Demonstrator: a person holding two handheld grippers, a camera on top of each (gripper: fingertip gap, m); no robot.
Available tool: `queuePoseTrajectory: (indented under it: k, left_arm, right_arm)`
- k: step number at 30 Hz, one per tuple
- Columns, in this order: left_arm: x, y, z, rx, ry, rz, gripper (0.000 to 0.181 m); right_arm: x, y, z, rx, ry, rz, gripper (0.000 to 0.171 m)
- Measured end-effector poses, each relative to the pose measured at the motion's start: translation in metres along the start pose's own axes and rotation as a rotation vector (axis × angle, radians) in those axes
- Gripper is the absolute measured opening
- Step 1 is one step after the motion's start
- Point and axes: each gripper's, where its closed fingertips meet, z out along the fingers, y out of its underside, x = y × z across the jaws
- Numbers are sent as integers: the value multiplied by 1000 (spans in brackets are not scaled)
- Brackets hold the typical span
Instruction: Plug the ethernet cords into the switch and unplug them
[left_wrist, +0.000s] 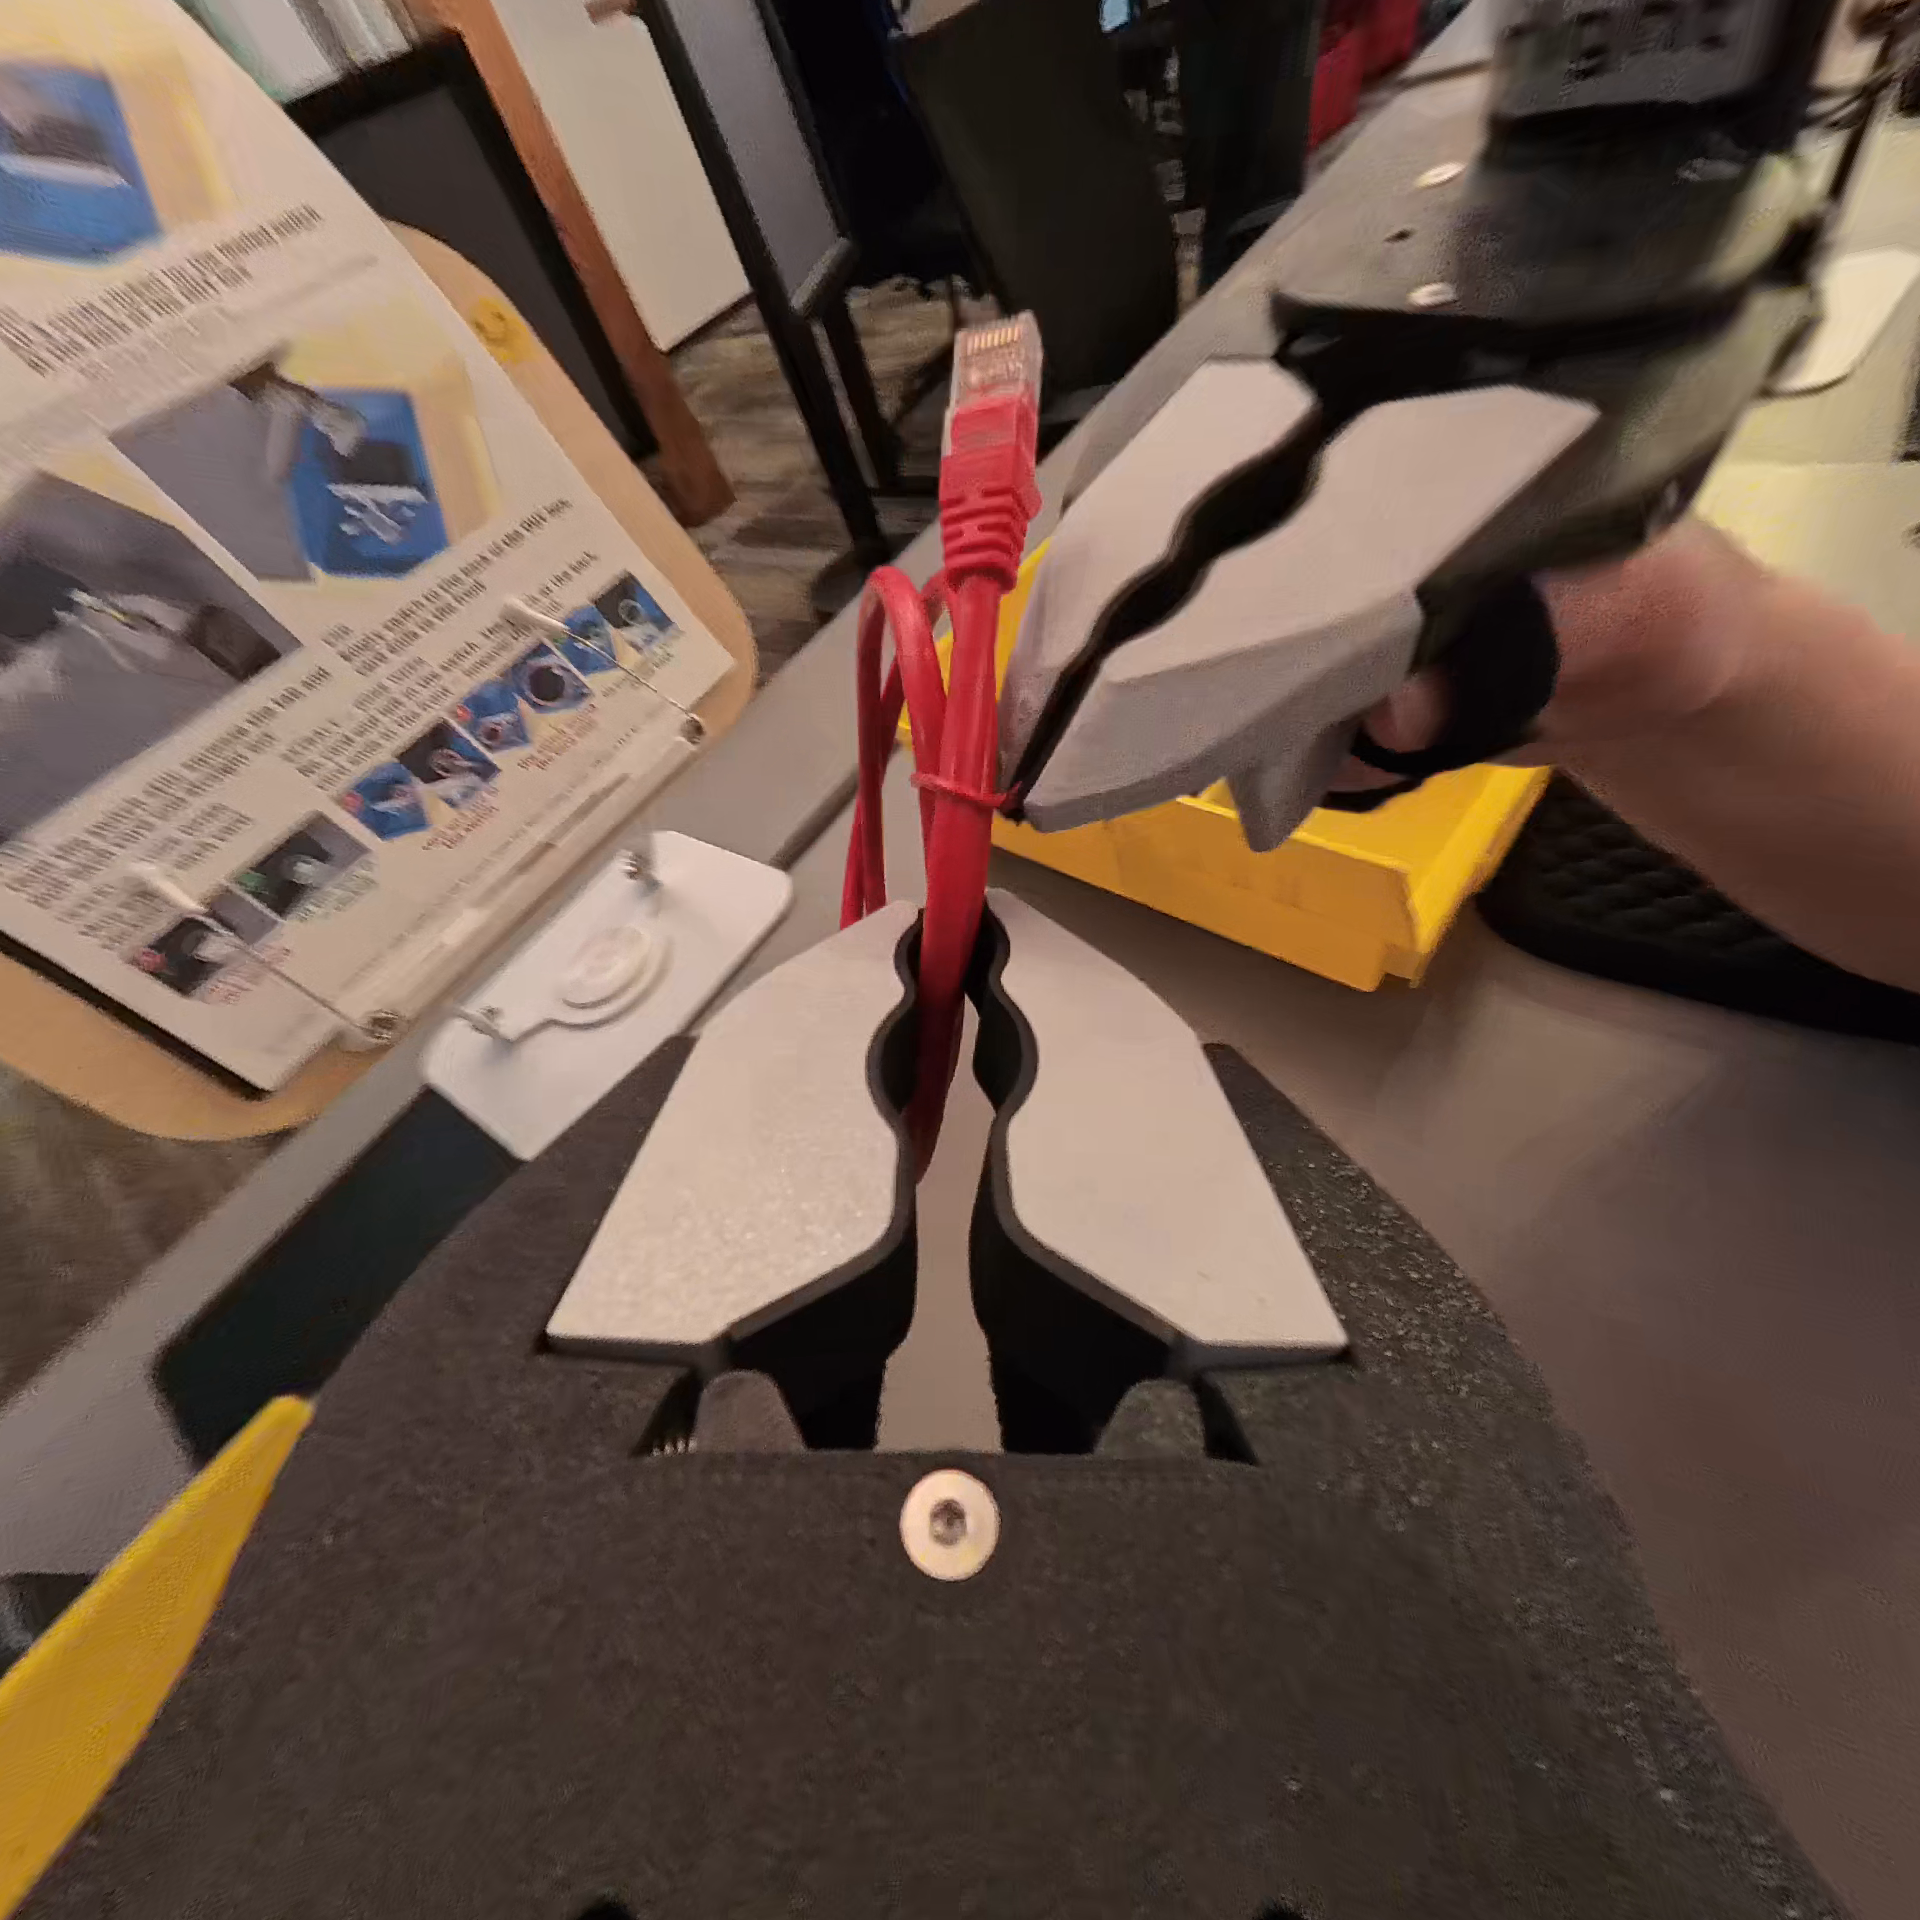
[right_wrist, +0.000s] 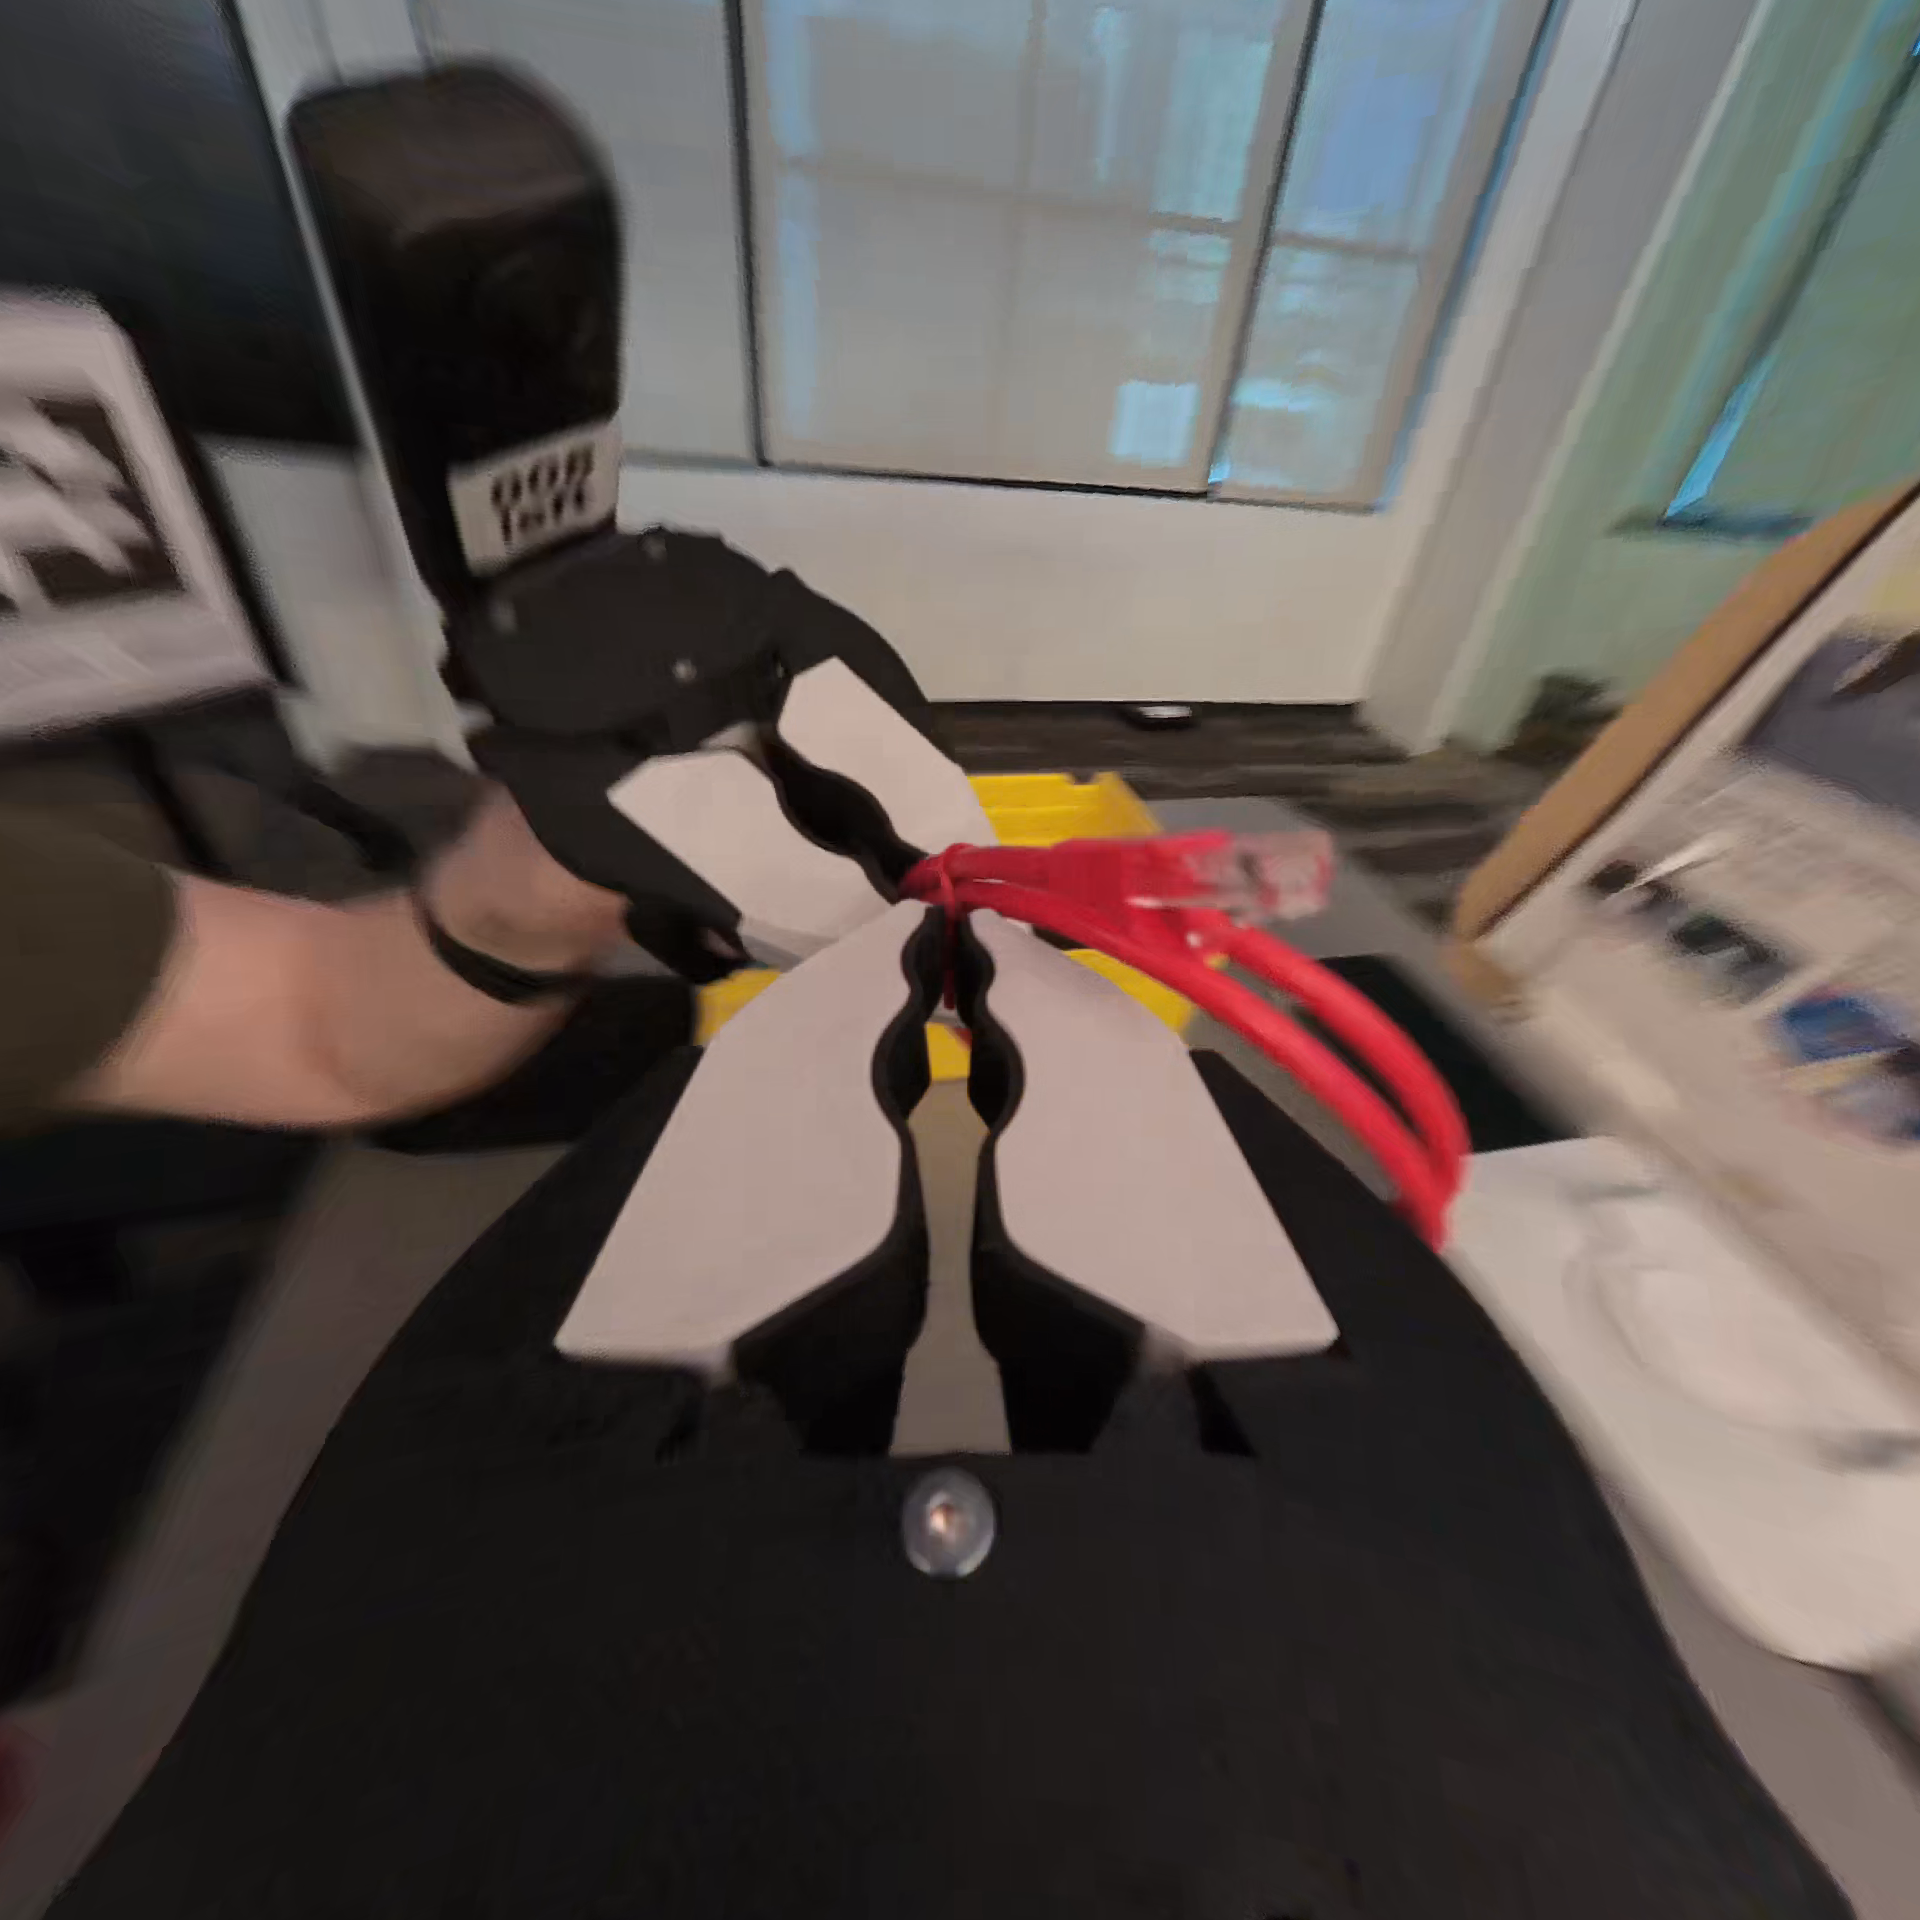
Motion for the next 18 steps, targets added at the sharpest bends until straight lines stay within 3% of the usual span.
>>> queuePoseTrajectory:
  k: [6,9,15,18]
  left_arm:
    - [20,14,0,-91,272,-254,6]
    - [22,26,8,-148,288,-273,6]
    - [23,33,12,-180,312,-300,6]
    - [15,32,12,-170,242,-247,6]
  right_arm:
    - [-3,14,-1,-178,263,-880,2]
    - [2,28,-2,-328,365,-1229,2]
    - [6,36,-2,-370,444,-1557,2]
    - [9,32,1,-283,457,-1461,2]
